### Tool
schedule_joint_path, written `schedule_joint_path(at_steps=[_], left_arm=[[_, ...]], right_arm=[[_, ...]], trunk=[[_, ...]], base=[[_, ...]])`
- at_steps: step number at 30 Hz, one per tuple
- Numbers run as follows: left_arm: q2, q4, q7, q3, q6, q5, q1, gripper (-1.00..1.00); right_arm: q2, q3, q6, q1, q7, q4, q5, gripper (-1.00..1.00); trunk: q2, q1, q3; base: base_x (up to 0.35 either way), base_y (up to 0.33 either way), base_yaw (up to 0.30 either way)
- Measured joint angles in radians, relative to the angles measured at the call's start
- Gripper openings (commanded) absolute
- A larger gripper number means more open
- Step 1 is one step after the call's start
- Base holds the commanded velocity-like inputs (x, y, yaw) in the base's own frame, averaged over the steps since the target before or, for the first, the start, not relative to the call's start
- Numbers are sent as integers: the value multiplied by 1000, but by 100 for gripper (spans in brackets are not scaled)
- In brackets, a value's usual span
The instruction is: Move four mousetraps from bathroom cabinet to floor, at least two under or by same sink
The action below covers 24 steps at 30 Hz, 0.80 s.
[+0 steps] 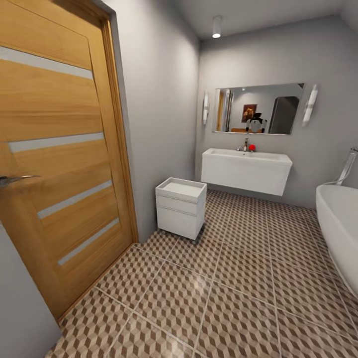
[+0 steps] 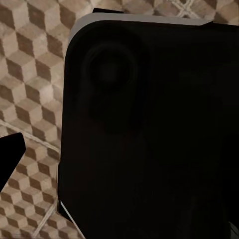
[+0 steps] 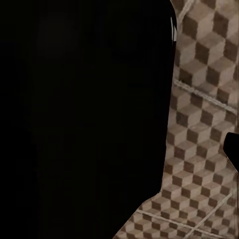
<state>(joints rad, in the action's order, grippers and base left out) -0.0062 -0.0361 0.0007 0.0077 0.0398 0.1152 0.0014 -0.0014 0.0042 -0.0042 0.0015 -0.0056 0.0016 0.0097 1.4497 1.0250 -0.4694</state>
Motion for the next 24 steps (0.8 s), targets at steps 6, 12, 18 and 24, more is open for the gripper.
schedule_joint_path(at_steps=[6, 12, 18, 24], left_arm=[[-1, 0, 0, 0, 0, 0, 0, 100], [-1, 0, -1, 0, 0, 0, 0, 100], [-1, -1, -1, -1, 0, -1, 0, 100], [-1, -2, -1, -2, 0, -1, 0, 100]], right_arm=[[0, 0, 0, 0, 0, 0, 0, 100], [0, 0, 0, 0, 0, 0, 0, 100], [0, 0, 0, 0, 0, 0, 1, 100], [0, 0, 0, 0, 0, 0, 1, 100]], trunk=[[0, 0, 0], [0, 0, 0], [0, 0, 0], [0, 0, 0]], base=[[0, 0, 277], [0, 0, 277], [0, 0, 277], [0, 0, 277]])
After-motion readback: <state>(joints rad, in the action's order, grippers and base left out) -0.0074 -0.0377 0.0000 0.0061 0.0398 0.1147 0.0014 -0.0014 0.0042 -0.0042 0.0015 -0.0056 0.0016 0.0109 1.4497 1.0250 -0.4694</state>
